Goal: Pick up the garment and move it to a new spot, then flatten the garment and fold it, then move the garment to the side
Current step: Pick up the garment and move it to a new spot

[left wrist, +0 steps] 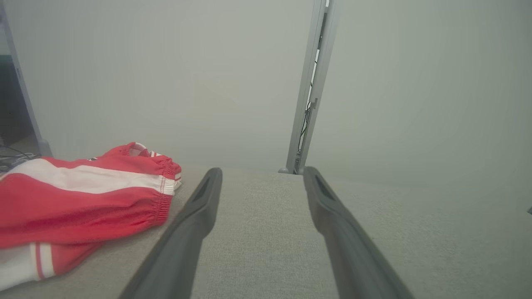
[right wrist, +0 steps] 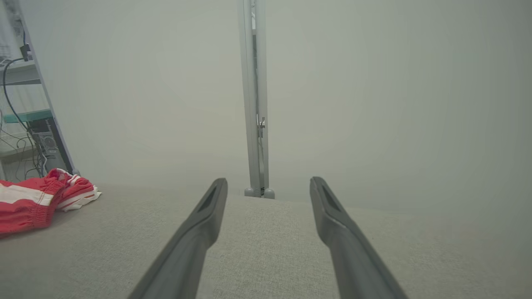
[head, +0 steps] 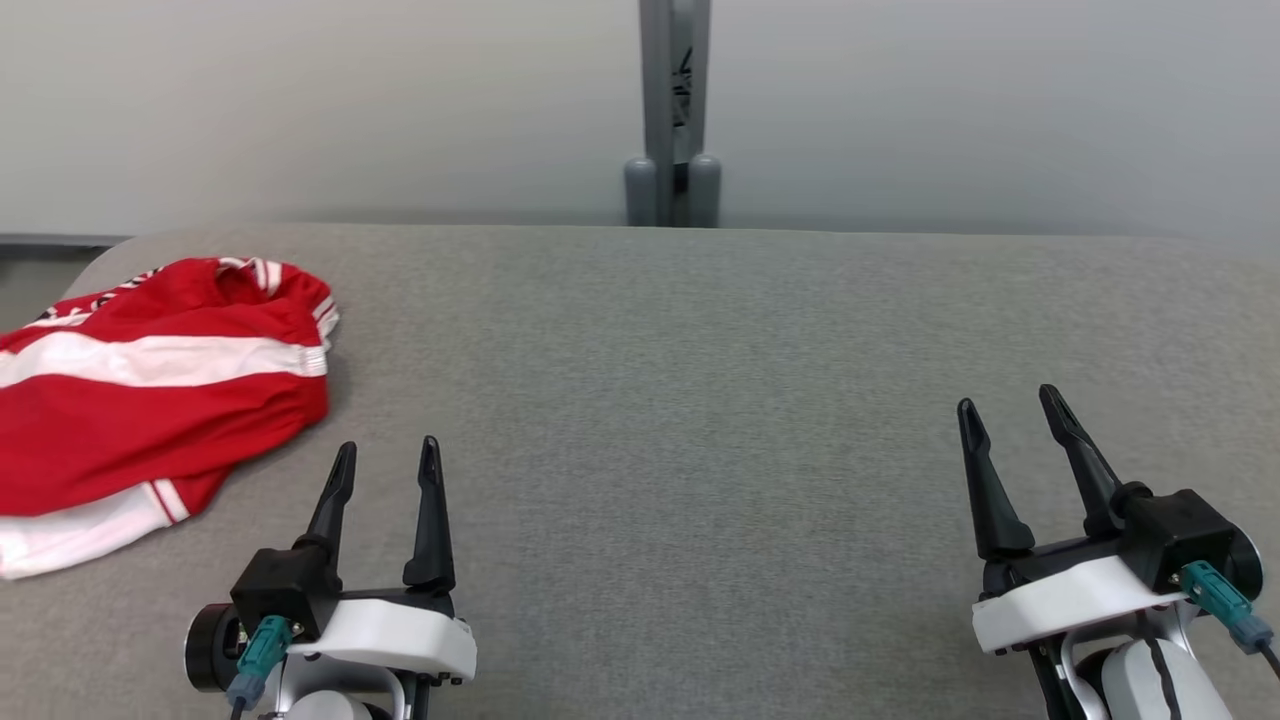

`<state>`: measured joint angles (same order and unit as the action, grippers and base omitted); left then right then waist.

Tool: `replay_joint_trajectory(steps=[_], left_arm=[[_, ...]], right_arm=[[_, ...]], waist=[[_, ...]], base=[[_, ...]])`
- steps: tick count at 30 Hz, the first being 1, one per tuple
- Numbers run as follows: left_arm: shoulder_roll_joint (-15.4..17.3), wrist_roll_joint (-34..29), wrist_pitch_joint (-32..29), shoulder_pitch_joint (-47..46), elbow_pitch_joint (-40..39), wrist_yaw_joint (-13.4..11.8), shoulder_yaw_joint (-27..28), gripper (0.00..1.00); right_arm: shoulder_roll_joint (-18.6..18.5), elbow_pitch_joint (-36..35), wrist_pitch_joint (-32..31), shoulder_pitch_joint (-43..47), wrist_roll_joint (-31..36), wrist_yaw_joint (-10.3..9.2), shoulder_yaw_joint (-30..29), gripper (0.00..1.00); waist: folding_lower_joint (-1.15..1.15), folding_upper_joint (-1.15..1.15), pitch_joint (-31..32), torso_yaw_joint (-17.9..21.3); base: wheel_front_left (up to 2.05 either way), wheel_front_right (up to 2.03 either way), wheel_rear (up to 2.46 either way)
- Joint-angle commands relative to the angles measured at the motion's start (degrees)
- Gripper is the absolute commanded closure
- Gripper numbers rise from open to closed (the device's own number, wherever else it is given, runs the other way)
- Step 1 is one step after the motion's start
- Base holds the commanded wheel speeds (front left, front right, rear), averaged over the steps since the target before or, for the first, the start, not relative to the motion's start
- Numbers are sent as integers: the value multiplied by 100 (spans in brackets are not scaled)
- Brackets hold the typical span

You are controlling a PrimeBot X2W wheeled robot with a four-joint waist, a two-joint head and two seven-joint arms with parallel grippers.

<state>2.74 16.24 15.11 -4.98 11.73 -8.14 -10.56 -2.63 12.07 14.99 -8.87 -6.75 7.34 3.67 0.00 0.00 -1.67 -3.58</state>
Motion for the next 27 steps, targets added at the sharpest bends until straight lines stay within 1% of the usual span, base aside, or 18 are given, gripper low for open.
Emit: replay_joint_trajectory(steps=[1,15,20,22,27], left_arm=[[25,13,11,-52,-39,14,25,0],[25,-19,10,114,-167,54,229,0],[24,-71,9,242,-169,98,330,0],[25,67,9,297,-80,143,365,0],[25,142,10,312,7,252,478,0]], right_arm=[[-48,-35,26,2,-55,20,-12,0],[-47,-72,26,120,-241,21,252,0],[-47,-78,26,214,-321,21,305,0],[-47,-59,26,243,-365,21,321,0],[-47,-78,26,233,-457,21,354,0]], waist=[[0,0,-51,-216],[0,0,13,-1713],[0,0,133,-2131],[0,0,177,-2270],[0,0,218,-2507]], base=[[0,0,0],[0,0,0],[0,0,0],[0,0,0],[0,0,0]])
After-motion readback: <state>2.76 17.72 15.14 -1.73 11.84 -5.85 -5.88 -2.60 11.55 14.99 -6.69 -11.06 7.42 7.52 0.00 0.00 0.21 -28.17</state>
